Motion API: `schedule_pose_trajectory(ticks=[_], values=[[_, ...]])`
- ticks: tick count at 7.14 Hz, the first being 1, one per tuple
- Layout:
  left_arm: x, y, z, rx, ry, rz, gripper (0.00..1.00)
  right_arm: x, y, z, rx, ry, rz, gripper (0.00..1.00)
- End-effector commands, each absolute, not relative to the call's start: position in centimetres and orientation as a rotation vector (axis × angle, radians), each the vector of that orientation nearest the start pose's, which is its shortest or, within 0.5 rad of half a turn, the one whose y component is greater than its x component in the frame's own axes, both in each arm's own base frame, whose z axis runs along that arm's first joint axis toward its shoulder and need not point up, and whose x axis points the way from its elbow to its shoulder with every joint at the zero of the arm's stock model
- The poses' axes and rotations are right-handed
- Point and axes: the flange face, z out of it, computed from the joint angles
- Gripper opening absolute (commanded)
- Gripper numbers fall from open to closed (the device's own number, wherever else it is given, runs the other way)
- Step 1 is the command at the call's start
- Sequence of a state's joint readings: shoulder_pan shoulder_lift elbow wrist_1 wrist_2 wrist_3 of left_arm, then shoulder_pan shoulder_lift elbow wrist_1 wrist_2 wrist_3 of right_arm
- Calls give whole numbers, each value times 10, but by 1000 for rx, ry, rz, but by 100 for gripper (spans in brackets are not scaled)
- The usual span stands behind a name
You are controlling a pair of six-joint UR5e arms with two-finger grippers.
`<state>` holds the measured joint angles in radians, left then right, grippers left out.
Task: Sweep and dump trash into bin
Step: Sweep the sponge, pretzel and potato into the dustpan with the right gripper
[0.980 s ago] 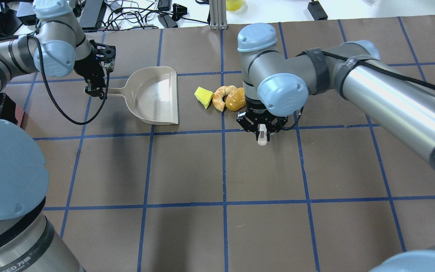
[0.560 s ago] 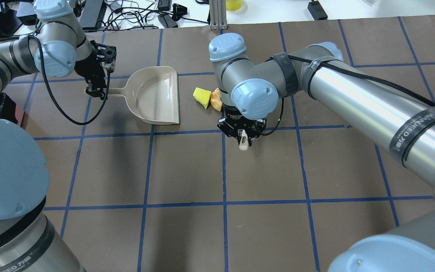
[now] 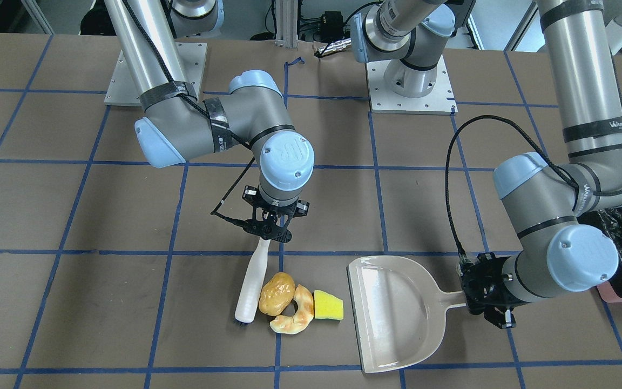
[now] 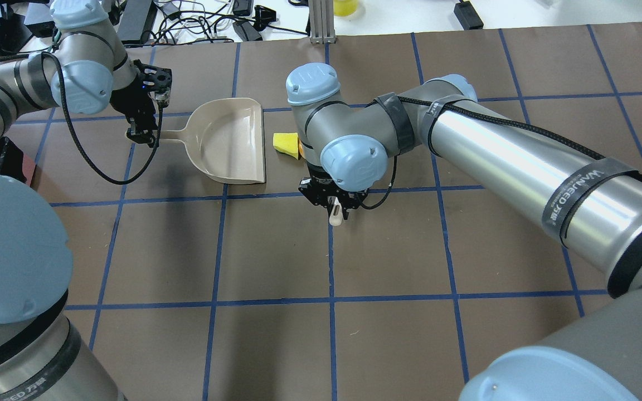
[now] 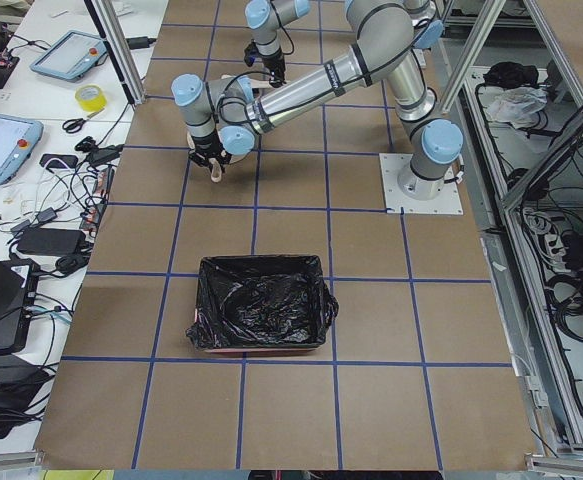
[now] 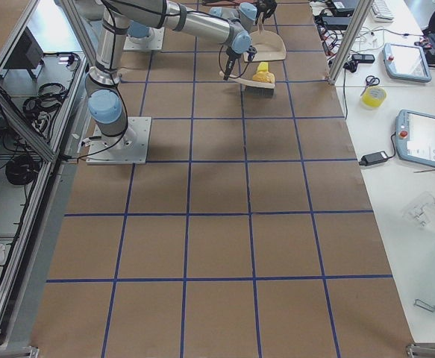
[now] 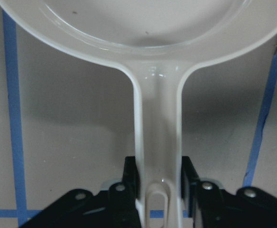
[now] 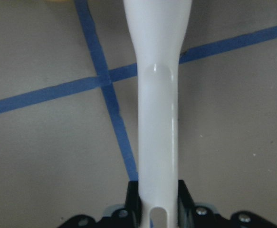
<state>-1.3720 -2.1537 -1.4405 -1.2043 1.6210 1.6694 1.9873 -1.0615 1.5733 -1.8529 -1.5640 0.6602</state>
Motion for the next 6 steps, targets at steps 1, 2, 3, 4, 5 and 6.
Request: schedule_pose_trajectory(ticks=[1,2,3,4,5,6], values=[[8,-690,239,2134,2354,142,33,402,-514,205,367,3163,270,0],[8,-689,238,2135,2354,144,33,409,-519,208,361,3154,250,0],[8,-690,238,2136,2355,142,33,430,-527,219,334,3114,227,0],[8,-690,238,2134,2353,146,32,458,-534,210,286,3114,219,0],[8,-690,239,2134,2353,144,32,487,-537,199,235,3116,207,0],[7,-690,239,2134,2353,142,32,500,-542,197,233,3107,196,0]])
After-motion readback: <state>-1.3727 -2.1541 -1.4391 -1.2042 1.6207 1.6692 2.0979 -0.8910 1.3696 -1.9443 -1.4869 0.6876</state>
